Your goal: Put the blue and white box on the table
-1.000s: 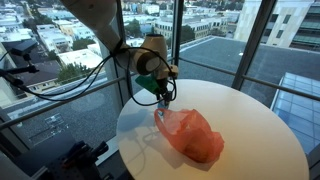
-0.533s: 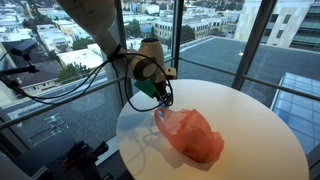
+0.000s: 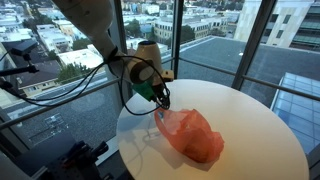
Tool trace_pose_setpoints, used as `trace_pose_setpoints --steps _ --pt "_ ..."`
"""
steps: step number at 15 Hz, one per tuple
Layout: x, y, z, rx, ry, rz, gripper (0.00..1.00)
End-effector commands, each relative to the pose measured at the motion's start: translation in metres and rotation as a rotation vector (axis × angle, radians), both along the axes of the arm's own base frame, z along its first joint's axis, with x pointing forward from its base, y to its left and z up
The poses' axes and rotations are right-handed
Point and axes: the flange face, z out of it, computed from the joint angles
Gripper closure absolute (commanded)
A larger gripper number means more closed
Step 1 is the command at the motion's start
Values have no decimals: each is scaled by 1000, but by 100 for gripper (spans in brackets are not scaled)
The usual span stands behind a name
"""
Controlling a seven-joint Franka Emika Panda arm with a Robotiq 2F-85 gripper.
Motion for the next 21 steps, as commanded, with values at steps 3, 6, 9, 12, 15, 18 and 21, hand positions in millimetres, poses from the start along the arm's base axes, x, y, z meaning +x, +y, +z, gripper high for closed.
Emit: trace_pose_setpoints --steps 3,6,9,12,15,18,21 --pt "-19 4 14 -1 14 5 0" --pt "-23 1 29 3 28 0 0" --pt "-22 -4 53 1 57 -28 0" --pt "-25 -11 79 4 109 -56 0" --pt "-32 -18 105 5 175 -71 0" --pt "-42 -24 128 7 236 -87 0" --pt "-47 -27 143 12 274 -97 0"
